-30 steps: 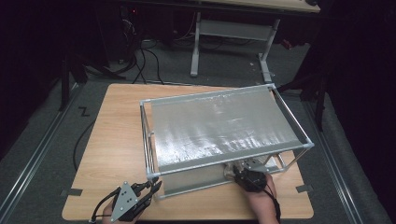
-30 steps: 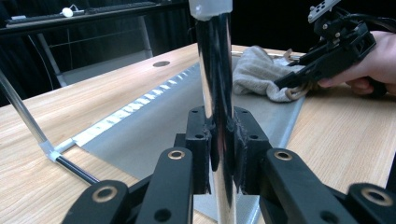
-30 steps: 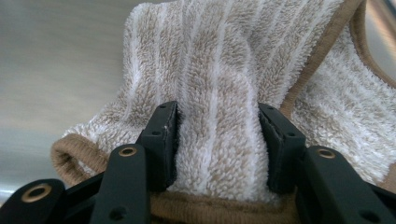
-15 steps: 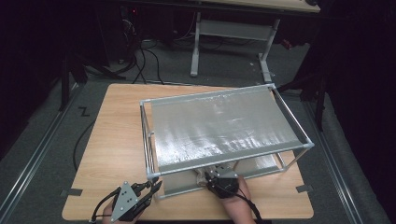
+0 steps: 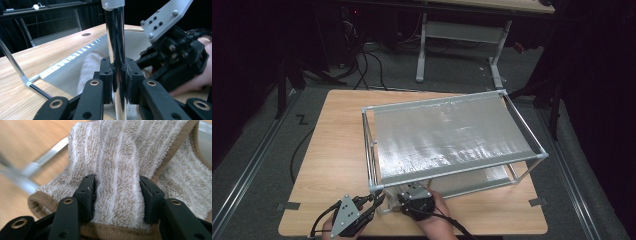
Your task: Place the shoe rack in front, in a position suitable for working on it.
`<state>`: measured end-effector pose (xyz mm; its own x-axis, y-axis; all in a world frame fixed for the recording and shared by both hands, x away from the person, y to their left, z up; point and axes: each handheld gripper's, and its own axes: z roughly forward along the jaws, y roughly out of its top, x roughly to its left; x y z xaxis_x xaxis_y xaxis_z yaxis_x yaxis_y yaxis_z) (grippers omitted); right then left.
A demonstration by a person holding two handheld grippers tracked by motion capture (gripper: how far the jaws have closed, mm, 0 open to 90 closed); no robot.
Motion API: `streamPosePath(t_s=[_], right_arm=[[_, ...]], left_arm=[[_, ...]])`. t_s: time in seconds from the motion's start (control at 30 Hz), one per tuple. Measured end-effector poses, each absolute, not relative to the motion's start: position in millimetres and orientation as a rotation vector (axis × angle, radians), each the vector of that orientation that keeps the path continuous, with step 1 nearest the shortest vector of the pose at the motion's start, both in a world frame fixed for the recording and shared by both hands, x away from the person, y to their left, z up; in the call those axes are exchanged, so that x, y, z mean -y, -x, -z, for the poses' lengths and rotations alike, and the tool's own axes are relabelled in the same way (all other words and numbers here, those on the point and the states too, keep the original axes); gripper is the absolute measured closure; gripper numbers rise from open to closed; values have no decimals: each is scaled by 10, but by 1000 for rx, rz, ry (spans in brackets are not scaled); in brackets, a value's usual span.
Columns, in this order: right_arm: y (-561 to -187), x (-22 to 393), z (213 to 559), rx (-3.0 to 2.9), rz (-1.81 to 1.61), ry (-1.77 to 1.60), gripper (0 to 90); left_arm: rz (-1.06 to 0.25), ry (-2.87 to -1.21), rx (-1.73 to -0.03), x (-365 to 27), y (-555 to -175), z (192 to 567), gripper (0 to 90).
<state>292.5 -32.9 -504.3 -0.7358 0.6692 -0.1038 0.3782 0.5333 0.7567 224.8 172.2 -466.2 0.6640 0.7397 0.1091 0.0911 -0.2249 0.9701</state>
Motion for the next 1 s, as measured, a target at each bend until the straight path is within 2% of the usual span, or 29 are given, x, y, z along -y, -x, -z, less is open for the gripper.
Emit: streamPosePath(t_s=[0.13, 0.17, 0.37, 0.47, 0.7, 0.83, 0.93, 1.0], right_arm=[[-2893, 131, 5046, -2412, -1077, -778, 476], [-2815, 89, 5026, -2447, -1043, -904, 466], [-2854, 67, 5054, -2427, -1071, -814, 451], [-2900, 74, 5065, -2409, -1086, -707, 500], [-2882, 38, 5074, -2410, -1094, -538, 687], [-2917, 69, 5059, -2414, -1125, -536, 725], [-2794, 101, 4981, -2452, -1089, -795, 731], [-2839, 170, 4940, -2402, -1133, -701, 731]], left_arm=[[-692, -1714, -677, -1723, -2249, 4664, 785], [-691, -1714, -677, -1724, -2249, 4664, 786], [-690, -1710, -680, -1720, -2249, 4667, 786], [-692, -1710, -681, -1718, -2247, 4667, 786], [-695, -1709, -682, -1718, -2246, 4669, 785], [-698, -1710, -680, -1719, -2246, 4670, 785], [-700, -1709, -679, -1719, -2247, 4669, 785], [-700, -1709, -680, -1718, -2248, 4669, 784]])
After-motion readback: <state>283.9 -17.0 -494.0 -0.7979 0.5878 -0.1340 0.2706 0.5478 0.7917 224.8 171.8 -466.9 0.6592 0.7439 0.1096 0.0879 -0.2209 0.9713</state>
